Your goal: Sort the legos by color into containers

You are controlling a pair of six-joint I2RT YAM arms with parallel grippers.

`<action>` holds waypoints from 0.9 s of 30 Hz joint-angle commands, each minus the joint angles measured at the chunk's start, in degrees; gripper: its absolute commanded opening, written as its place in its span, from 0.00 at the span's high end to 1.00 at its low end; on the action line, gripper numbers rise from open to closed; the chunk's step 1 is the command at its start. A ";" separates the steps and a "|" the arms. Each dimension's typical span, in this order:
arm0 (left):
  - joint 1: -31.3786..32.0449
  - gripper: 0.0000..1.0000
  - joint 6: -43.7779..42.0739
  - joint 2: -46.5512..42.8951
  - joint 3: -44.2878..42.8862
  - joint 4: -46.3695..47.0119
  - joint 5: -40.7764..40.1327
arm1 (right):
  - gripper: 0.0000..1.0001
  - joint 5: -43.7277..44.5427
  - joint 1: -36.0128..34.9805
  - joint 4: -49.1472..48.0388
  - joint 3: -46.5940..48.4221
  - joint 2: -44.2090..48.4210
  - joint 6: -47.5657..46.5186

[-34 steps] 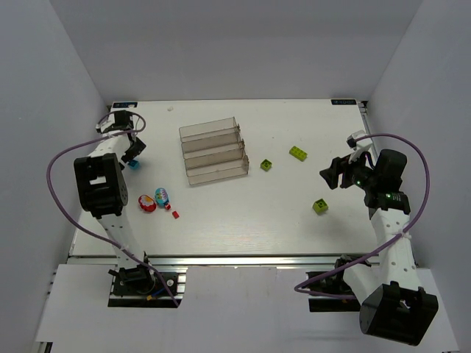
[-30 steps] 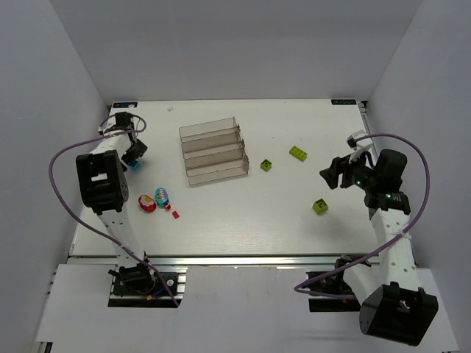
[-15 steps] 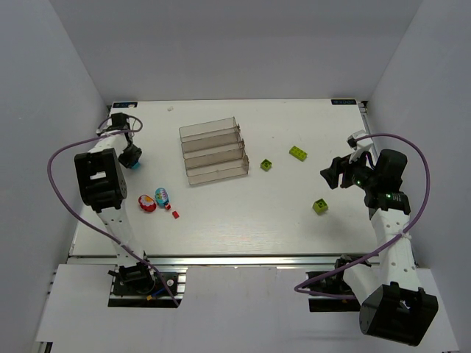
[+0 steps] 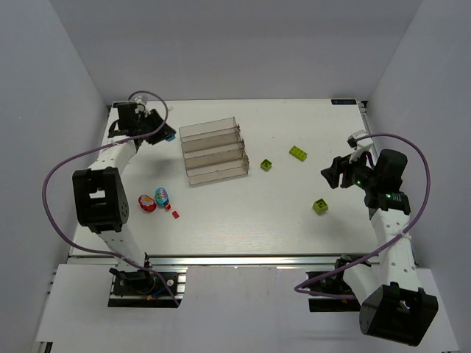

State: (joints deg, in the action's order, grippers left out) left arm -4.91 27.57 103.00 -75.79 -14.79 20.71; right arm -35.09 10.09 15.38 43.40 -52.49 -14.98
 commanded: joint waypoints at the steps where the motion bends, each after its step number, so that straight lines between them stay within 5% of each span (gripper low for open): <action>1: 2.61 1.00 -5.15 2.10 -4.44 6.53 12.77 | 0.36 -1.12 -0.16 -0.70 2.22 1.16 0.66; 12: 11.06 0.98 -14.91 18.28 -30.89 -5.34 -0.22 | 0.35 -1.47 -0.07 -0.87 2.04 0.81 0.66; 27: 14.57 0.76 -17.20 22.59 -34.43 -9.12 -4.98 | 0.35 -1.30 -0.15 -0.79 2.04 0.55 0.57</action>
State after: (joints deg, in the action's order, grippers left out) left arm 8.58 11.66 127.33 -109.86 -22.83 16.71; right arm -35.57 10.09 15.35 43.40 -52.42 -14.94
